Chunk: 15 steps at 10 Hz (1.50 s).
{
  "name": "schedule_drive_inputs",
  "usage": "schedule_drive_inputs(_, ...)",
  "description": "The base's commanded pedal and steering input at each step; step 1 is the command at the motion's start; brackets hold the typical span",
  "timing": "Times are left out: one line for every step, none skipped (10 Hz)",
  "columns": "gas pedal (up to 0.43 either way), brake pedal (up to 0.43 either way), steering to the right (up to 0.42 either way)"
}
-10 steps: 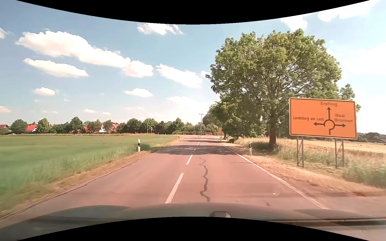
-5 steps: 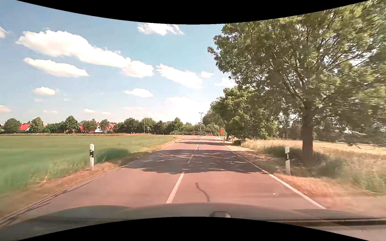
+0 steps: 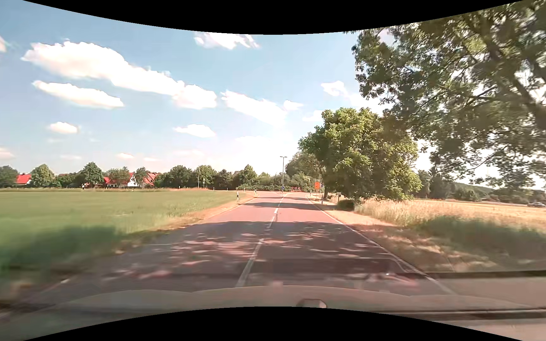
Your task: Follow the waypoints while adhering to traffic rules and regulations
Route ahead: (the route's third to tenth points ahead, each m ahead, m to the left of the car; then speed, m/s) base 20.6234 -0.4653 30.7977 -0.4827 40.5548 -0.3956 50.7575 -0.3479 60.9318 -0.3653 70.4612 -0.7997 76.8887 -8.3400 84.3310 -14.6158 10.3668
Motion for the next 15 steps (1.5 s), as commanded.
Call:
schedule_drive_inputs(0.0, 0.0, 0.006)
schedule_drive_inputs(0.0, 0.0, 0.006)
schedule_drive_inputs(0.0, 0.0, 0.006)
schedule_drive_inputs(0.0, 0.0, 0.006)
schedule_drive_inputs(0.0, 0.0, 0.006)
schedule_drive_inputs(0.0, 0.0, 0.006)
schedule_drive_inputs(0.02, 0.0, 0.006)
schedule_drive_inputs(0.047, 0.0, 0.006)
schedule_drive_inputs(0.087, 0.0, 0.006)
schedule_drive_inputs(0.087, 0.0, 0.007)
schedule_drive_inputs(0.087, 0.0, 0.009)
schedule_drive_inputs(0.087, 0.0, 0.009)
schedule_drive_inputs(0.087, 0.0, 0.009)
schedule_drive_inputs(0.087, 0.0, 0.008)
schedule_drive_inputs(0.087, 0.0, 0.006)
